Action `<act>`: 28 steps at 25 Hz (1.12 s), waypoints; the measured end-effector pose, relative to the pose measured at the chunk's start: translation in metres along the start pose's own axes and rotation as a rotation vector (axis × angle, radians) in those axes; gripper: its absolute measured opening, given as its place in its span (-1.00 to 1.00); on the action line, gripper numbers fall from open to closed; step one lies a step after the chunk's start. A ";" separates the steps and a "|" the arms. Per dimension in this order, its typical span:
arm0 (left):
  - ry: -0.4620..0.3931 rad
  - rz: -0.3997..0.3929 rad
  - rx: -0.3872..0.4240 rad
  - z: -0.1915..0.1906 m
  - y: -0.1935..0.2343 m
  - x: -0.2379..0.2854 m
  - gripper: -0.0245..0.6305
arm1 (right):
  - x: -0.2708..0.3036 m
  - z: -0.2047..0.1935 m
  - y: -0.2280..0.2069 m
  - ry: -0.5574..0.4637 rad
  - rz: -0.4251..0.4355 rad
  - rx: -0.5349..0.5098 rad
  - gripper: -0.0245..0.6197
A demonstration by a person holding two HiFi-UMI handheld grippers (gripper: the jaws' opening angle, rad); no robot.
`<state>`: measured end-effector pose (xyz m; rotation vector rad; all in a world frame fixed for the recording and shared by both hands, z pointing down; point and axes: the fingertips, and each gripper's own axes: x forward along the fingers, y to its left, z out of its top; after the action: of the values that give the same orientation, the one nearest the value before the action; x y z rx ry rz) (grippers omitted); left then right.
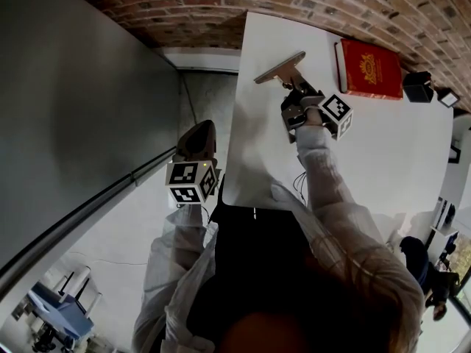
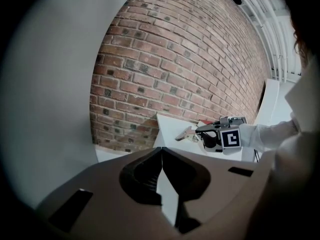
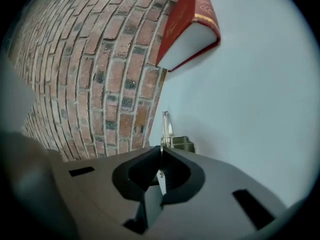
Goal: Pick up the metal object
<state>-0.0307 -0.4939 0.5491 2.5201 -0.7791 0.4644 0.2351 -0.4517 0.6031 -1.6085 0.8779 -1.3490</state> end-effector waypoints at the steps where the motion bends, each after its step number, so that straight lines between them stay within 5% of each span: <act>1: 0.001 0.000 0.000 0.000 0.001 -0.001 -0.87 | -0.001 -0.001 0.000 -0.002 -0.002 -0.003 -0.88; 9: -0.009 -0.015 0.004 0.000 0.000 -0.011 -0.87 | -0.013 -0.009 0.005 -0.005 0.013 -0.010 -0.88; 28: -0.113 -0.087 0.085 0.026 -0.022 -0.062 -0.87 | -0.101 -0.047 0.064 -0.023 0.146 -0.252 -0.88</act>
<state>-0.0621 -0.4637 0.4932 2.6669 -0.7008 0.3344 0.1714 -0.3945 0.5077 -1.7084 1.1654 -1.1515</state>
